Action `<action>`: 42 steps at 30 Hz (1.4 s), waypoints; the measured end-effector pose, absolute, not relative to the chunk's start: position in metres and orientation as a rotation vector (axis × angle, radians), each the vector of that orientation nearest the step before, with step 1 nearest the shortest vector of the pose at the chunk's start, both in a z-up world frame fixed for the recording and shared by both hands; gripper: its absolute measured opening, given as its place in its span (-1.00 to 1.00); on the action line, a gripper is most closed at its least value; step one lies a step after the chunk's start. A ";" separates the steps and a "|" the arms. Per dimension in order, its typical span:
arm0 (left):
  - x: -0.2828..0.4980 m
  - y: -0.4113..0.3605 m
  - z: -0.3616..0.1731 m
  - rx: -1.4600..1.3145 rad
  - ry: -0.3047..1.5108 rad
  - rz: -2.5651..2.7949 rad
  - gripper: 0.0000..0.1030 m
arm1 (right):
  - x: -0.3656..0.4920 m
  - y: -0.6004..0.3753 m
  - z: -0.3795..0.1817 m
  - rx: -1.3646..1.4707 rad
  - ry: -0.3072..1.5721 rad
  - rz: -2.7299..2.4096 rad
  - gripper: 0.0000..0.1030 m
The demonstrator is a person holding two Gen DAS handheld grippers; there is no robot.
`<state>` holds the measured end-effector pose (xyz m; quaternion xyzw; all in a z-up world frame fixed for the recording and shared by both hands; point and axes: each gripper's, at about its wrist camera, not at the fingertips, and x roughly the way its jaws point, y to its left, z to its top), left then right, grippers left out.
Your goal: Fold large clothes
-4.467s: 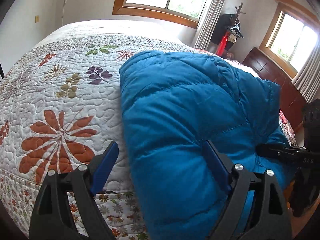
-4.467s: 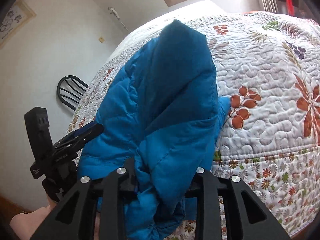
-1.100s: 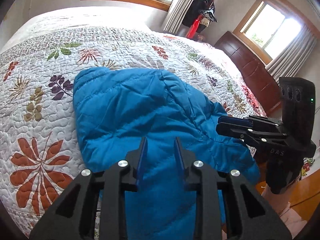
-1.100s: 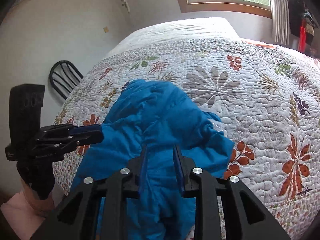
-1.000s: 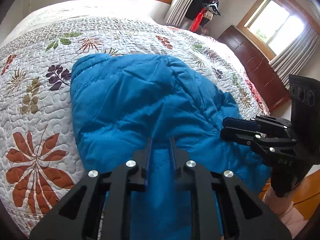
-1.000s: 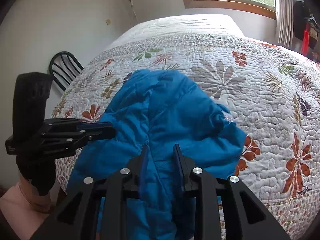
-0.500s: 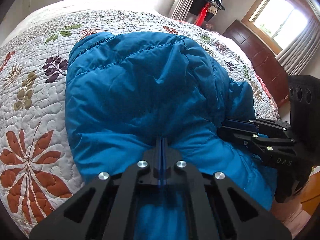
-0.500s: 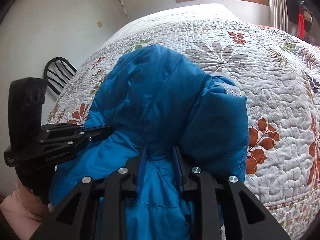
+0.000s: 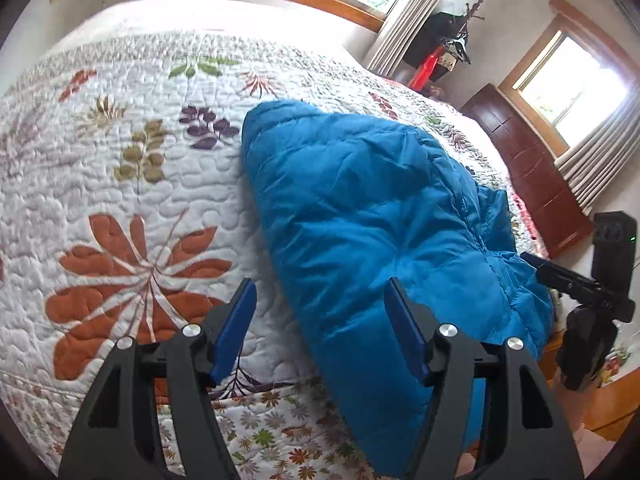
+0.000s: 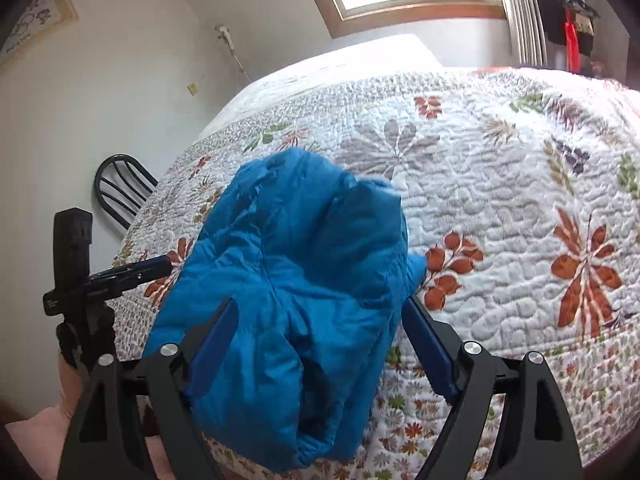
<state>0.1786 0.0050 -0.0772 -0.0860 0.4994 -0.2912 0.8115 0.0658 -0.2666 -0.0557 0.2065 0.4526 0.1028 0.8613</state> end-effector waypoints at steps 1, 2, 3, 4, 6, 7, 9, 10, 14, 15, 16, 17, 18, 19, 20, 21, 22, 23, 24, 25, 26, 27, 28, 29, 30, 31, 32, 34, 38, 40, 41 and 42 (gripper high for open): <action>0.181 0.009 -0.087 -0.228 1.103 -0.646 0.26 | 0.068 -0.269 -0.066 0.461 0.981 0.222 0.65; 0.184 0.011 -0.094 -0.271 1.129 -0.673 0.27 | 0.069 -0.271 -0.075 0.499 0.997 0.242 0.65; 0.187 0.015 -0.100 -0.314 1.142 -0.703 0.29 | 0.071 -0.275 -0.085 0.548 1.009 0.266 0.68; 0.189 0.016 -0.104 -0.354 1.153 -0.734 0.32 | 0.072 -0.279 -0.094 0.596 1.017 0.283 0.74; 0.194 0.014 -0.111 -0.414 1.172 -0.778 0.40 | 0.074 -0.285 -0.111 0.679 1.027 0.320 0.81; 0.197 0.011 -0.116 -0.433 1.186 -0.800 0.43 | 0.075 -0.286 -0.119 0.707 1.036 0.334 0.84; 0.201 0.000 -0.124 -0.471 1.216 -0.855 0.44 | 0.077 -0.285 -0.132 0.757 1.043 0.375 0.85; 0.200 -0.006 -0.127 -0.468 1.221 -0.863 0.53 | 0.078 -0.285 -0.136 0.774 1.038 0.394 0.88; 0.201 -0.024 -0.132 -0.451 1.210 -0.870 0.56 | 0.081 -0.280 -0.140 0.781 1.001 0.431 0.82; 0.198 -0.027 -0.129 -0.443 1.195 -0.869 0.49 | 0.083 -0.276 -0.142 0.806 0.994 0.476 0.63; 0.196 -0.029 -0.127 -0.431 1.179 -0.869 0.39 | 0.084 -0.273 -0.144 0.812 0.991 0.484 0.59; 0.194 -0.031 -0.125 -0.417 1.162 -0.869 0.34 | 0.084 -0.270 -0.143 0.794 0.977 0.487 0.54; 0.192 -0.032 -0.123 -0.414 1.150 -0.872 0.24 | 0.084 -0.268 -0.140 0.778 0.959 0.487 0.43; 0.191 -0.031 -0.121 -0.421 1.140 -0.880 0.15 | 0.082 -0.266 -0.135 0.762 0.939 0.488 0.29; 0.190 -0.032 -0.120 -0.433 1.133 -0.889 0.11 | 0.080 -0.263 -0.130 0.738 0.916 0.488 0.22; 0.189 -0.032 -0.119 -0.448 1.127 -0.899 0.03 | 0.078 -0.261 -0.123 0.713 0.894 0.486 0.10; 0.188 -0.032 -0.118 -0.456 1.117 -0.907 -0.02 | 0.076 -0.258 -0.117 0.687 0.874 0.484 0.02; 0.187 -0.033 -0.117 -0.458 1.106 -0.912 -0.03 | 0.075 -0.254 -0.111 0.667 0.857 0.481 -0.01; 0.185 -0.033 -0.115 -0.461 1.092 -0.915 -0.06 | 0.075 -0.252 -0.105 0.651 0.844 0.479 -0.05; 0.184 -0.033 -0.112 -0.464 1.075 -0.919 -0.08 | 0.076 -0.249 -0.100 0.639 0.832 0.480 -0.07; 0.182 -0.033 -0.109 -0.464 1.055 -0.920 -0.08 | 0.078 -0.247 -0.094 0.627 0.825 0.483 -0.08; 0.180 -0.031 -0.107 -0.462 1.035 -0.918 -0.09 | 0.082 -0.244 -0.088 0.610 0.821 0.485 -0.09; 0.179 -0.030 -0.104 -0.461 1.017 -0.915 -0.09 | 0.085 -0.240 -0.083 0.586 0.815 0.486 -0.10; 0.178 -0.027 -0.100 -0.458 0.998 -0.910 -0.09 | 0.091 -0.237 -0.076 0.562 0.807 0.487 -0.10; 0.179 -0.024 -0.095 -0.459 0.977 -0.904 -0.09 | 0.097 -0.232 -0.068 0.537 0.798 0.491 -0.10; 0.180 -0.021 -0.090 -0.464 0.959 -0.899 -0.09 | 0.104 -0.227 -0.061 0.514 0.789 0.498 -0.10; 0.182 -0.016 -0.086 -0.469 0.942 -0.893 -0.09 | 0.112 -0.224 -0.053 0.495 0.779 0.509 -0.10; 0.189 -0.004 -0.074 -0.480 0.904 -0.872 -0.09 | 0.129 -0.220 -0.040 0.469 0.769 0.537 -0.10; 0.209 0.019 -0.057 -0.481 0.837 -0.800 -0.09 | 0.178 -0.206 -0.024 0.430 0.775 0.591 -0.10; 0.221 0.031 -0.054 -0.481 0.820 -0.764 -0.09 | 0.206 -0.192 -0.020 0.413 0.785 0.610 -0.11; 0.229 0.036 -0.053 -0.481 0.816 -0.748 -0.09 | 0.219 -0.187 -0.020 0.407 0.789 0.620 -0.11; 0.237 0.040 -0.053 -0.486 0.815 -0.731 -0.09 | 0.233 -0.181 -0.020 0.403 0.794 0.626 -0.11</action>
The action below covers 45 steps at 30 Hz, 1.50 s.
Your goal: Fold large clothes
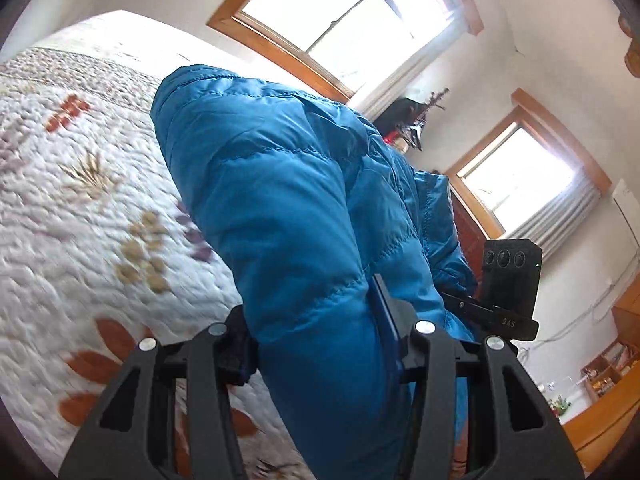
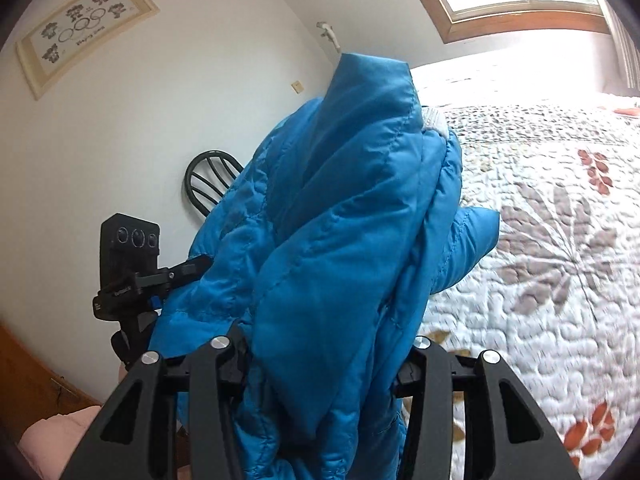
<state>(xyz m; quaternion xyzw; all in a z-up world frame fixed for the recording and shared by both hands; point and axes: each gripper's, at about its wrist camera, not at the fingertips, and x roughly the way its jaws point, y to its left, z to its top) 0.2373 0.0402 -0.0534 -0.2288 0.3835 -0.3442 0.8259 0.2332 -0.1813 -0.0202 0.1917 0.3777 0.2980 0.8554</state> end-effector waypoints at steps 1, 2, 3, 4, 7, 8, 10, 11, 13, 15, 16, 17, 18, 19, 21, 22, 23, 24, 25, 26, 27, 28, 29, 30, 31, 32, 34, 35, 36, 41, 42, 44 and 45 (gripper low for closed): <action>0.246 0.049 -0.055 -0.492 0.815 -0.718 -0.09 | 0.246 -0.177 -0.022 0.405 0.798 0.630 -0.11; 0.255 0.054 -0.056 -0.492 0.814 -0.704 -0.09 | 0.259 -0.174 -0.024 0.412 0.803 0.631 -0.11; 0.264 0.055 -0.058 -0.487 0.812 -0.690 -0.09 | 0.272 -0.171 -0.027 0.418 0.809 0.631 -0.11; 0.273 0.061 -0.059 -0.484 0.810 -0.679 -0.09 | 0.284 -0.168 -0.030 0.425 0.815 0.629 -0.11; 0.297 0.086 -0.071 -0.508 0.818 -0.647 -0.09 | 0.319 -0.162 -0.041 0.434 0.833 0.634 -0.11; 0.307 0.092 -0.072 -0.514 0.822 -0.634 -0.09 | 0.330 -0.160 -0.048 0.444 0.845 0.637 -0.11; 0.319 0.102 -0.083 -0.523 0.837 -0.605 -0.08 | 0.346 -0.154 -0.065 0.474 0.881 0.639 -0.11; 0.324 0.107 -0.088 -0.523 0.851 -0.592 -0.08 | 0.355 -0.151 -0.076 0.483 0.904 0.635 -0.11; 0.337 0.111 -0.109 -0.522 0.905 -0.559 -0.04 | 0.371 -0.148 -0.100 0.502 0.956 0.614 -0.07; 0.344 0.117 -0.125 -0.537 0.915 -0.562 0.03 | 0.377 -0.150 -0.116 0.550 0.951 0.630 0.01; 0.346 0.121 -0.127 -0.545 0.916 -0.574 0.04 | 0.377 -0.153 -0.120 0.579 0.951 0.640 0.04; 0.345 0.121 -0.126 -0.542 0.918 -0.576 0.05 | 0.378 -0.155 -0.123 0.593 0.953 0.641 0.05; 0.345 0.119 -0.124 -0.529 0.921 -0.571 0.07 | 0.375 -0.155 -0.121 0.592 0.955 0.633 0.10; 0.346 0.118 -0.123 -0.521 0.926 -0.564 0.09 | 0.373 -0.155 -0.119 0.587 0.961 0.620 0.17; 0.348 0.118 -0.120 -0.528 0.946 -0.547 0.14 | 0.368 -0.160 -0.113 0.577 0.966 0.589 0.25; 0.350 0.120 -0.119 -0.530 0.958 -0.532 0.16 | 0.366 -0.164 -0.106 0.564 0.963 0.574 0.28; 0.351 0.122 -0.117 -0.525 0.964 -0.511 0.17 | 0.362 -0.165 -0.097 0.543 0.957 0.555 0.30; 0.344 0.124 -0.112 -0.512 0.960 -0.487 0.16 | 0.354 -0.167 -0.090 0.520 0.950 0.537 0.34; 0.337 0.125 -0.105 -0.493 0.949 -0.466 0.16 | 0.345 -0.170 -0.084 0.506 0.938 0.526 0.35; 0.327 0.125 -0.099 -0.471 0.934 -0.445 0.16 | 0.336 -0.175 -0.080 0.489 0.930 0.512 0.35; 0.314 0.124 -0.094 -0.444 0.921 -0.433 0.17 | 0.328 -0.177 -0.075 0.472 0.923 0.502 0.35; 0.303 0.123 -0.088 -0.431 0.905 -0.433 0.17 | 0.319 -0.180 -0.071 0.466 0.913 0.505 0.35; 0.293 0.122 -0.083 -0.425 0.888 -0.443 0.17 | 0.311 -0.181 -0.069 0.460 0.908 0.508 0.35; 0.285 0.119 -0.080 -0.413 0.881 -0.449 0.18 | 0.308 -0.180 -0.068 0.450 0.911 0.497 0.35; 0.278 0.117 -0.080 -0.393 0.882 -0.440 0.18 | 0.303 -0.182 -0.068 0.441 0.908 0.483 0.32; 0.274 0.114 -0.081 -0.374 0.887 -0.434 0.17 | 0.299 -0.183 -0.070 0.428 0.913 0.468 0.31; 0.272 0.105 -0.091 -0.341 0.916 -0.436 0.12 | 0.296 -0.186 -0.081 0.417 0.944 0.434 0.29; 0.272 0.102 -0.095 -0.333 0.925 -0.427 0.12 | 0.298 -0.187 -0.087 0.428 0.964 0.429 0.28; 0.271 0.101 -0.097 -0.330 0.929 -0.420 0.12 | 0.301 -0.187 -0.094 0.442 0.988 0.424 0.27; 0.274 0.103 -0.116 -0.315 0.950 -0.415 0.16 | 0.314 -0.183 -0.125 0.483 1.032 0.426 0.29; 0.276 0.105 -0.119 -0.325 0.957 -0.418 0.17 | 0.314 -0.185 -0.128 0.501 1.032 0.429 0.30; 0.280 0.109 -0.121 -0.360 0.970 -0.424 0.17 | 0.312 -0.187 -0.127 0.511 1.027 0.428 0.30; 0.280 0.111 -0.119 -0.380 0.980 -0.425 0.16 | 0.309 -0.187 -0.124 0.509 1.020 0.426 0.28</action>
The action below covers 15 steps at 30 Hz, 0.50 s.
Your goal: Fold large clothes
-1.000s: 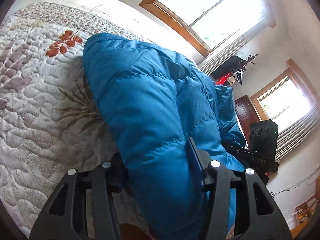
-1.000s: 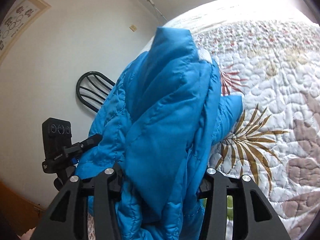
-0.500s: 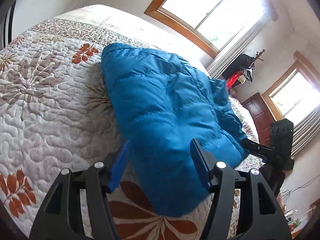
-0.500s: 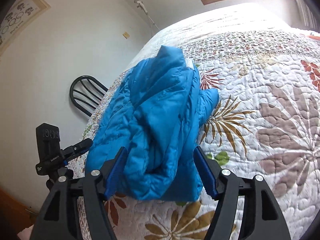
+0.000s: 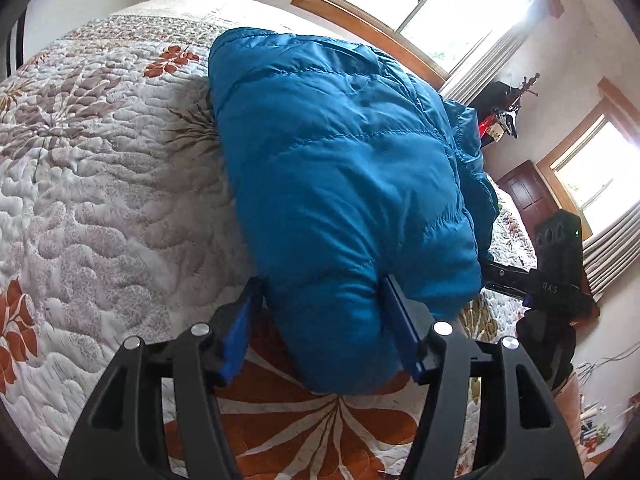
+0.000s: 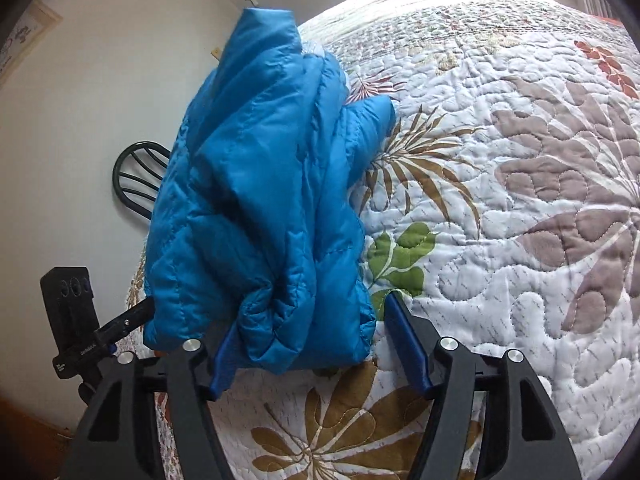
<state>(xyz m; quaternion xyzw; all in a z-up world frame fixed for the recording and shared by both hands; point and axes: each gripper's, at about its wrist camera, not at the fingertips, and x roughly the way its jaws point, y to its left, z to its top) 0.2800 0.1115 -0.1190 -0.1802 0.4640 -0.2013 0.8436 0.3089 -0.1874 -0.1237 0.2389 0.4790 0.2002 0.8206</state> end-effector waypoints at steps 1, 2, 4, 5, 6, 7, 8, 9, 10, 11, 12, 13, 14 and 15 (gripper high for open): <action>0.278 0.113 -0.116 -0.388 0.987 -0.422 0.16 | 0.302 -0.189 -0.119 0.504 1.006 0.425 0.27; 0.274 0.115 -0.110 -0.383 0.983 -0.416 0.15 | 0.295 -0.190 -0.111 0.498 0.984 0.423 0.27; 0.259 0.115 -0.094 -0.337 0.941 -0.397 0.13 | 0.277 -0.187 -0.093 0.468 0.943 0.415 0.28; 0.251 0.115 -0.087 -0.308 0.924 -0.385 0.17 | 0.268 -0.186 -0.085 0.444 0.933 0.399 0.28; 0.241 0.113 -0.080 -0.283 0.910 -0.375 0.27 | 0.260 -0.182 -0.077 0.416 0.923 0.381 0.28; 0.231 0.112 -0.073 -0.262 0.891 -0.364 0.36 | 0.250 -0.179 -0.072 0.389 0.906 0.374 0.29; 0.221 0.109 -0.067 -0.244 0.875 -0.353 0.42 | 0.239 -0.176 -0.066 0.359 0.892 0.367 0.30; 0.210 0.107 -0.062 -0.226 0.858 -0.345 0.46 | 0.228 -0.173 -0.063 0.330 0.888 0.351 0.35; 0.201 0.104 -0.057 -0.214 0.843 -0.344 0.47 | 0.218 -0.168 -0.060 0.299 0.882 0.333 0.39; 0.192 0.102 -0.053 -0.205 0.834 -0.341 0.49 | 0.211 -0.163 -0.058 0.270 0.875 0.319 0.43; 0.183 0.100 -0.051 -0.200 0.824 -0.341 0.57 | 0.202 -0.159 -0.057 0.242 0.871 0.302 0.54; 0.176 0.098 -0.048 -0.199 0.816 -0.340 0.67 | 0.194 -0.154 -0.056 0.216 0.866 0.283 0.66; 0.169 0.096 -0.044 -0.198 0.808 -0.334 0.68 | 0.185 -0.151 -0.055 0.192 0.858 0.264 0.70; 0.162 0.096 -0.042 -0.199 0.798 -0.327 0.68 | 0.178 -0.148 -0.055 0.173 0.848 0.247 0.75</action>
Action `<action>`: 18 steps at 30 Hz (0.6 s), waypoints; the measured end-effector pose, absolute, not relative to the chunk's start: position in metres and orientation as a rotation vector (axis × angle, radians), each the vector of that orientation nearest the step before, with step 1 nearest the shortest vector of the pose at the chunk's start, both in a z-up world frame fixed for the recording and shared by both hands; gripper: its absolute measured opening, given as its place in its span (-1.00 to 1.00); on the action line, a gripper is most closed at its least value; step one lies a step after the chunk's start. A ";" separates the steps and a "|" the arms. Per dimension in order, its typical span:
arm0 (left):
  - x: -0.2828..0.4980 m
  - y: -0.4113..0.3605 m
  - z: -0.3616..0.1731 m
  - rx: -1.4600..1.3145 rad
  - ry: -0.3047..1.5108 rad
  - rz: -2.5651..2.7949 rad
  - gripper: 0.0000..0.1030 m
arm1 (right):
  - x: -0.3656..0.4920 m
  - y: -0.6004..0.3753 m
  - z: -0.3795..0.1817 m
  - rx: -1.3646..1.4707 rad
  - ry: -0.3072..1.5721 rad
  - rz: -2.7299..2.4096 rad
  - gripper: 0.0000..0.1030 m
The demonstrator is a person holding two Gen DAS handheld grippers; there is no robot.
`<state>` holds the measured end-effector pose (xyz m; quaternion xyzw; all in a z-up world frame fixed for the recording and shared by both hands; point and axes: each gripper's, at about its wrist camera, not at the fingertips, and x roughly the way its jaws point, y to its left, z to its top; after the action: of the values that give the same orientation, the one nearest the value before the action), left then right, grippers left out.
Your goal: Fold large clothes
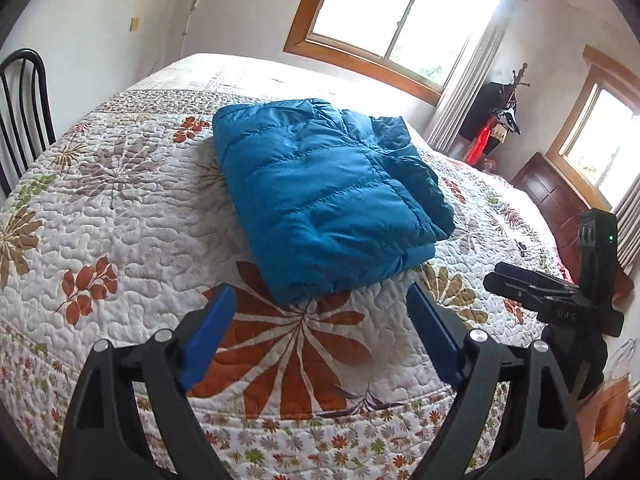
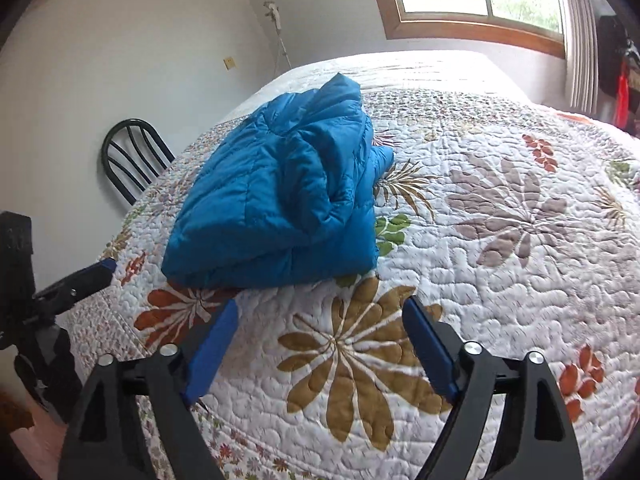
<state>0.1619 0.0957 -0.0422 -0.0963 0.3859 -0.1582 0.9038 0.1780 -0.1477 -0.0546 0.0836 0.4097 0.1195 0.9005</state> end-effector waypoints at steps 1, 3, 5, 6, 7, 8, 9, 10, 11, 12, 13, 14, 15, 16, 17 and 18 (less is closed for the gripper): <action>0.155 0.094 -0.040 -0.197 0.790 -0.319 0.69 | 0.172 -0.146 -0.053 0.159 0.842 0.229 0.81; 0.141 0.093 -0.035 -0.191 0.777 -0.295 0.72 | 0.159 -0.144 -0.049 0.135 0.823 0.187 0.84; 0.131 0.094 -0.031 -0.192 0.764 -0.274 0.74 | 0.148 -0.142 -0.048 0.110 0.809 0.144 0.91; 0.126 0.095 -0.030 -0.193 0.758 -0.268 0.75 | 0.143 -0.140 -0.047 0.094 0.806 0.129 0.92; 0.122 0.096 -0.029 -0.190 0.757 -0.257 0.76 | 0.138 -0.139 -0.046 0.083 0.804 0.116 0.92; 0.116 0.097 -0.027 -0.185 0.753 -0.242 0.76 | 0.133 -0.137 -0.045 0.074 0.800 0.107 0.92; 0.111 0.098 -0.026 -0.180 0.747 -0.229 0.77 | 0.129 -0.136 -0.044 0.070 0.800 0.102 0.92; 0.107 0.098 -0.024 -0.175 0.741 -0.221 0.77 | 0.123 -0.135 -0.043 0.071 0.801 0.102 0.92; 0.102 0.098 -0.023 -0.165 0.738 -0.215 0.78 | 0.118 -0.134 -0.042 0.078 0.799 0.106 0.92; 0.097 0.098 -0.022 -0.152 0.733 -0.209 0.78 | 0.114 -0.134 -0.041 0.088 0.797 0.109 0.92; 0.093 0.097 -0.021 -0.144 0.727 -0.204 0.78 | 0.111 -0.134 -0.039 0.095 0.794 0.114 0.92; 0.088 0.097 -0.019 -0.133 0.720 -0.197 0.78 | 0.106 -0.133 -0.037 0.098 0.788 0.119 0.92; 0.083 0.096 -0.018 -0.118 0.713 -0.188 0.79 | 0.103 -0.132 -0.035 0.095 0.788 0.120 0.92; 0.079 0.095 -0.017 -0.104 0.708 -0.181 0.80 | 0.100 -0.131 -0.033 0.090 0.788 0.120 0.92; 0.074 0.095 -0.016 -0.094 0.703 -0.175 0.80 | 0.096 -0.129 -0.031 0.088 0.787 0.121 0.92; 0.069 0.095 -0.015 -0.087 0.699 -0.169 0.83 | 0.092 -0.127 -0.029 0.086 0.784 0.126 0.92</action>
<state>0.0687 0.0946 -0.0153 -0.0423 0.3421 -0.0825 0.9351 0.0923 -0.1273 -0.0288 0.0419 0.3819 0.0613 0.9212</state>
